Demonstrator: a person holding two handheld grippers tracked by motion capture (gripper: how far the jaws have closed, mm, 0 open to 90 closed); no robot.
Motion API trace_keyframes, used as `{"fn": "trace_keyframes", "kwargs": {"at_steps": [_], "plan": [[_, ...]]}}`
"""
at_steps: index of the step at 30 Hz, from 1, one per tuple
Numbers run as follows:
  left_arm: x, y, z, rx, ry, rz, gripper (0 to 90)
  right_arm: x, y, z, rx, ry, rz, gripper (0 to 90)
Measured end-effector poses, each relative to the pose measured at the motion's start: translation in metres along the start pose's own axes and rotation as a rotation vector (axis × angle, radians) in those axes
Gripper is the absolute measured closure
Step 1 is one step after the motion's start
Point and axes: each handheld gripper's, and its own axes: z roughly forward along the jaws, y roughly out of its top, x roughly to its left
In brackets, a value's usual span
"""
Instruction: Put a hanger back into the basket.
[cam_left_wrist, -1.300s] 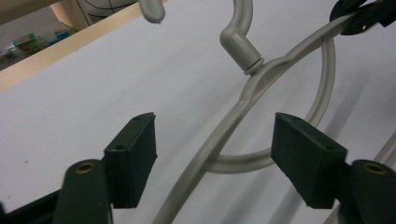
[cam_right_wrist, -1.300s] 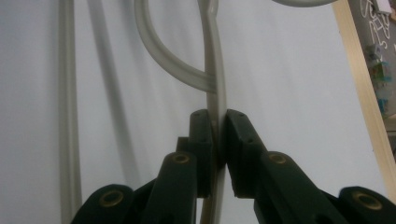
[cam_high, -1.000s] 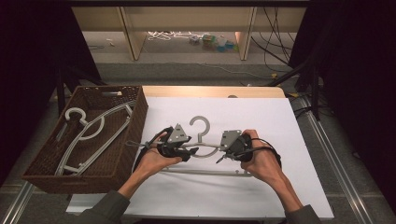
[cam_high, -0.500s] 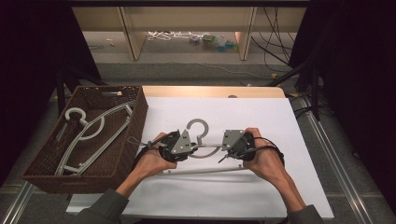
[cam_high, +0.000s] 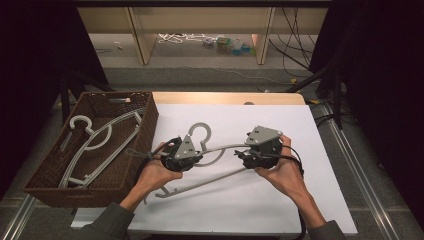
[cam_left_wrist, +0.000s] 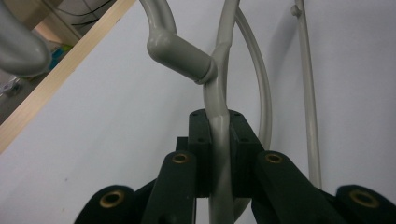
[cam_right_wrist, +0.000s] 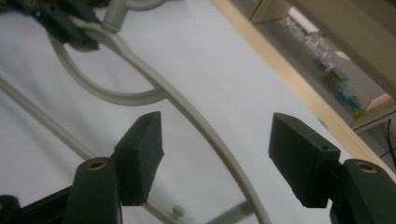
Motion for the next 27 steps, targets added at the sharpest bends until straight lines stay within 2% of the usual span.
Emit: {"fn": "trace_keyframes", "kwargs": {"at_steps": [3, 7, 8, 10, 11, 14, 15, 19, 20, 21, 22, 24, 27], "plan": [[0.007, -0.005, -0.006, -0.018, 0.012, -0.069, 81.9, -0.003, -0.004, -0.005, -0.052, -0.022, 0.057, 29.7], [0.011, -0.006, -0.014, -0.039, 0.012, -0.122, 81.9, -0.003, -0.010, -0.012, -0.107, -0.027, 0.122, 28.0], [0.012, -0.006, -0.017, -0.034, 0.014, -0.131, 81.9, -0.003, -0.012, -0.013, -0.104, -0.015, 0.143, 26.8], [0.013, -0.005, -0.021, -0.042, 0.016, -0.164, 81.9, -0.001, -0.016, -0.016, -0.137, -0.031, 0.163, 24.9], [0.014, -0.004, -0.024, -0.045, 0.013, -0.164, 81.9, 0.001, -0.018, -0.018, -0.157, -0.032, 0.169, 25.4], [0.015, -0.004, -0.032, -0.064, 0.006, -0.212, 81.9, 0.006, -0.025, -0.024, -0.182, -0.023, 0.192, 25.5], [0.016, -0.005, -0.034, -0.070, 0.002, -0.227, 81.9, 0.007, -0.028, -0.025, -0.205, -0.040, 0.188, 25.4], [0.018, -0.007, -0.044, -0.074, 0.014, -0.242, 81.9, 0.010, -0.037, -0.029, -0.225, -0.028, 0.235, 22.0], [0.018, -0.008, -0.046, -0.079, 0.014, -0.258, 81.9, 0.011, -0.039, -0.030, -0.231, -0.029, 0.253, 22.0], [0.019, -0.009, -0.048, -0.086, 0.013, -0.260, 81.9, 0.011, -0.041, -0.029, -0.250, -0.035, 0.250, 21.8], [0.020, -0.010, -0.050, -0.089, 0.010, -0.269, 81.9, 0.013, -0.042, -0.029, -0.251, -0.028, 0.276, 21.2], [0.021, -0.011, -0.055, -0.096, 0.013, -0.275, 81.9, 0.015, -0.046, -0.028, -0.268, -0.029, 0.287, 21.0], [0.024, -0.011, -0.060, -0.146, 0.002, -0.306, 81.9, 0.019, -0.052, -0.028, -0.263, -0.024, 0.290, 20.5]]}}
